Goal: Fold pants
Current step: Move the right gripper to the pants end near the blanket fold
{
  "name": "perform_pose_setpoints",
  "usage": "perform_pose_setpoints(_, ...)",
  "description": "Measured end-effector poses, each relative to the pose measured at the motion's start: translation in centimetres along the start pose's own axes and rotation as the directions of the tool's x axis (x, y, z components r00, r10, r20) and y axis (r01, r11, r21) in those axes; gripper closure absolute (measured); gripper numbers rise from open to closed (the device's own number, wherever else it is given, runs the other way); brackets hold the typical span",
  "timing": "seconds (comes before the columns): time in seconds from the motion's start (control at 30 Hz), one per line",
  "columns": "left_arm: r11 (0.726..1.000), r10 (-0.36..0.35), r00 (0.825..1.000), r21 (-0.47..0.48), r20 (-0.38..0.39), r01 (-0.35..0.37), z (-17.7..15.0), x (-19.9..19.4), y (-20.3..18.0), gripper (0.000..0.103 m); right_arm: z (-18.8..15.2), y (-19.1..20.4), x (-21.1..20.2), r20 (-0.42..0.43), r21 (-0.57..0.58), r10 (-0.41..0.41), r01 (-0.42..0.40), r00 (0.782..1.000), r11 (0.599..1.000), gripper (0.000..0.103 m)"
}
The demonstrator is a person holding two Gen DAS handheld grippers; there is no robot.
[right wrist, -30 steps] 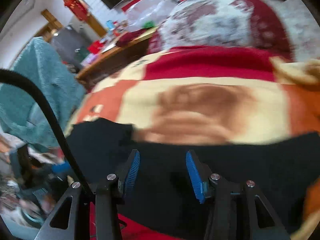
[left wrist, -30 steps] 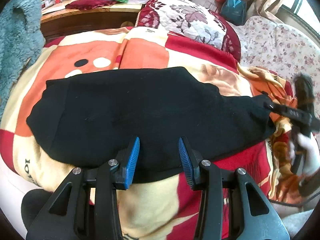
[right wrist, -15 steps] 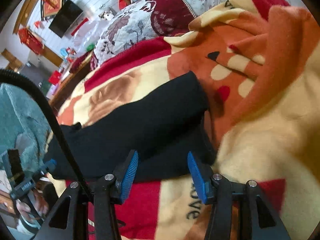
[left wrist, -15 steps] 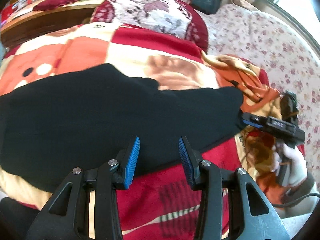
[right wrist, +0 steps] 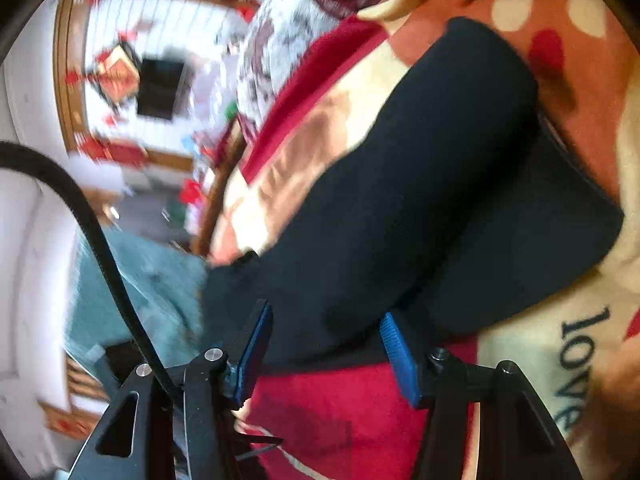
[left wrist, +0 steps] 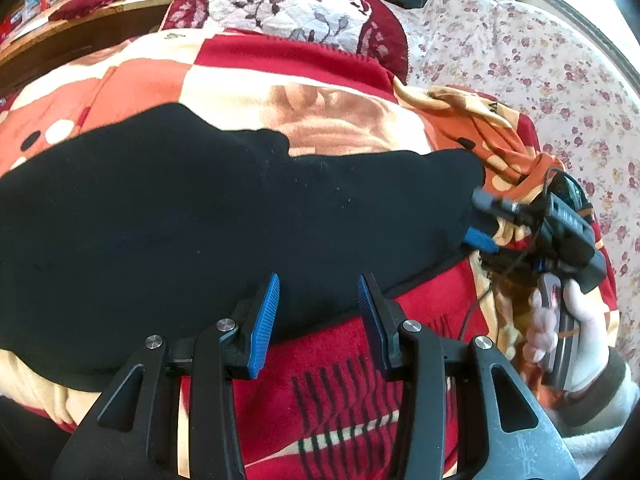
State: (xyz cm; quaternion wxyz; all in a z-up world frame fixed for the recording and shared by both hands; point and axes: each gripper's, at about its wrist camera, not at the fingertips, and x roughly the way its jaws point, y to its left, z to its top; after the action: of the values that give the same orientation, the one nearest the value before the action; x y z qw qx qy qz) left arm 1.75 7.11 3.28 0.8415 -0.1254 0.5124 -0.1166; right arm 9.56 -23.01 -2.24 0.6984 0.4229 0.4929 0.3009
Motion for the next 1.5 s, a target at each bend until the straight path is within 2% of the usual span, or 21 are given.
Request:
perform_pose_setpoints(0.13,1.0,0.005,1.0,0.016,-0.001,-0.005,-0.1,0.1,-0.3,0.063,0.2,-1.3,-0.3,0.093,0.078,0.026,-0.033,0.995,0.996,0.045)
perform_pose_setpoints(0.23,1.0,0.006,1.0,0.03,0.003,-0.007,-0.1,0.0,-0.6,0.063,0.0,-0.9,-1.2,0.178,0.056,0.004,-0.014,0.984,0.998,0.044)
perform_pose_setpoints(0.3,0.999,0.006,1.0,0.037,0.003,-0.006,-0.1,0.1,-0.7,0.063,0.2,-0.3,-2.5,0.254,0.025,0.015,-0.022,0.967,0.999,0.043)
perform_pose_setpoints(0.37,0.999,-0.001,1.0,0.047,0.001,0.001,-0.1,0.4,-1.1,0.063,0.4,-0.2,-2.9,0.269,0.002,0.022,-0.024,0.963,1.0,0.038)
perform_pose_setpoints(0.43,0.998,-0.013,1.0,0.057,0.002,0.013,-0.1,0.5,-1.6,0.063,0.8,-0.5,-2.4,0.229,0.004,-0.028,0.028,0.973,1.0,0.038)
perform_pose_setpoints(0.47,0.998,-0.026,1.0,0.064,0.006,0.025,-0.1,0.4,-2.0,0.063,1.0,-0.7,-2.0,0.216,0.008,-0.067,0.066,0.974,0.998,0.04)
perform_pose_setpoints(0.53,0.994,-0.057,0.998,0.092,0.017,0.055,-0.1,0.1,-2.8,0.063,0.9,-1.9,-2.9,0.245,0.053,-0.083,0.072,0.966,0.996,0.066)
perform_pose_setpoints(0.63,0.988,-0.079,0.997,0.135,0.017,0.076,-0.3,0.3,-4.0,0.063,0.8,-2.0,-4.0,0.257,0.034,-0.097,0.091,0.962,0.995,0.078)
perform_pose_setpoints(0.73,0.988,-0.083,0.996,0.132,-0.013,0.084,-0.4,1.2,-4.7,0.063,0.7,-0.5,-4.3,0.252,-0.066,-0.121,0.142,0.96,0.988,0.089)
perform_pose_setpoints(0.9,0.991,-0.09,0.996,0.101,-0.026,0.092,-0.7,1.0,-4.5,0.063,-0.1,0.0,-5.5,0.236,-0.114,-0.139,0.169,0.962,0.979,0.097)
perform_pose_setpoints(0.97,0.992,-0.09,0.996,0.093,-0.014,0.091,-0.9,0.4,-4.0,0.063,-0.3,0.7,-6.2,0.239,-0.132,-0.159,0.194,0.958,0.972,0.097)
perform_pose_setpoints(1.07,0.995,-0.074,0.997,0.068,-0.002,0.074,-1.0,-0.4,-3.1,0.063,-0.5,1.1,-5.7,0.22,-0.187,-0.271,0.313,0.937,0.931,0.097)
perform_pose_setpoints(1.13,0.996,-0.074,0.997,0.053,0.023,0.072,-1.1,-1.3,-2.6,0.063,-0.5,0.5,-3.6,0.159,-0.224,-0.399,0.426,0.903,0.876,0.097)
perform_pose_setpoints(1.17,0.996,-0.07,0.997,0.054,0.035,0.068,-1.1,-1.8,-2.4,0.063,-0.5,-0.1,-3.1,0.141,-0.225,-0.419,0.441,0.897,0.869,0.097)
perform_pose_setpoints(1.23,0.998,-0.043,0.997,0.059,0.066,0.039,-1.4,-3.1,-1.7,0.063,-0.5,-0.7,-3.4,0.146,-0.177,-0.386,0.408,0.911,0.896,0.095)
perform_pose_setpoints(1.3,0.998,-0.021,0.996,0.055,0.082,0.017,-1.6,-3.9,-0.7,0.063,-0.2,-0.9,-3.9,0.119,-0.125,-0.393,0.406,0.912,0.905,0.09)
perform_pose_setpoints(1.4,0.999,0.033,0.995,0.024,0.092,-0.035,-1.6,-4.7,1.8,0.063,-0.7,0.3,-5.5,0.139,-0.138,-0.449,0.466,0.883,0.874,0.076)
perform_pose_setpoints(1.5,0.997,0.065,0.993,-0.042,0.102,-0.061,-1.6,-5.0,4.1,0.063,-1.6,3.0,-7.3,0.228,-0.214,-0.462,0.507,0.857,0.835,0.076)
